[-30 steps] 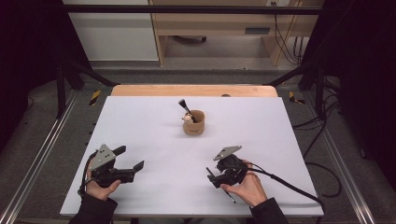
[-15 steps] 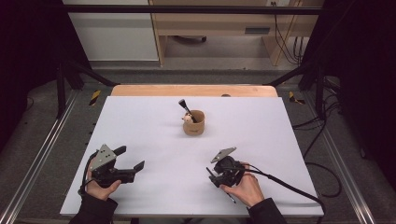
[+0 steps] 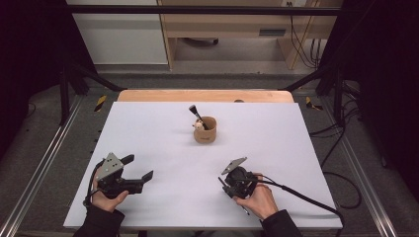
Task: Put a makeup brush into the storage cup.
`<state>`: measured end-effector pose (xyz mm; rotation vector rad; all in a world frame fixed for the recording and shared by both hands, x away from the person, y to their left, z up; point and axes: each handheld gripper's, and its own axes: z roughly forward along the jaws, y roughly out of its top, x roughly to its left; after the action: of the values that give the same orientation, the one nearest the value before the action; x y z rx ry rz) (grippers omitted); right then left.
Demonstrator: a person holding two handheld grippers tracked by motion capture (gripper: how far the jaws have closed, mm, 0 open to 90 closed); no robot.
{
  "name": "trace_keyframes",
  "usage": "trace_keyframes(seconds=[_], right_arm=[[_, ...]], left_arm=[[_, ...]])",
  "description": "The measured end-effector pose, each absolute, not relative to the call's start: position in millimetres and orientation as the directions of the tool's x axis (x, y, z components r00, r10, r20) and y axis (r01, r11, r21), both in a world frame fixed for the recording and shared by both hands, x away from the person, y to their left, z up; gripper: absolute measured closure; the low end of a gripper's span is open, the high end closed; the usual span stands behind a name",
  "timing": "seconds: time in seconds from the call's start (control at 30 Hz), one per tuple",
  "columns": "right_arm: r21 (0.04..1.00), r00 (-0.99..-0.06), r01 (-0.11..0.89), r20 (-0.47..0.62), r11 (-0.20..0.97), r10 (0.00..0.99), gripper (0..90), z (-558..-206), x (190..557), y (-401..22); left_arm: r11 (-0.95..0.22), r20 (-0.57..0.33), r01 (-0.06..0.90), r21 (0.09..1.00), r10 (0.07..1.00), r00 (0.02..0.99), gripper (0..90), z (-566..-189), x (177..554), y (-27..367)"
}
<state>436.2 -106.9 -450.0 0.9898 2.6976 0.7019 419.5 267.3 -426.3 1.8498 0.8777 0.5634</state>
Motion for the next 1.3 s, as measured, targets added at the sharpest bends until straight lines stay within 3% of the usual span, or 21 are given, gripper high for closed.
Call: trace_keyframes(seconds=[0.53, 1.3], right_arm=[[0.460, -0.778, 0.550, -0.023, 0.697, 0.628, 82.2, -456.1, 436.2, -104.4], [0.457, -0.792, 0.532, -0.030, 0.713, 0.610, 85.5, -455.9, 437.9, -106.3]], left_arm=[[-0.266, 0.004, 0.320, 0.909, 0.775, 0.632, 9.5, -425.7, 419.4, 267.7], [-0.265, 0.004, 0.319, 0.910, 0.774, 0.633, 9.5, -425.3, 418.9, 267.6]])
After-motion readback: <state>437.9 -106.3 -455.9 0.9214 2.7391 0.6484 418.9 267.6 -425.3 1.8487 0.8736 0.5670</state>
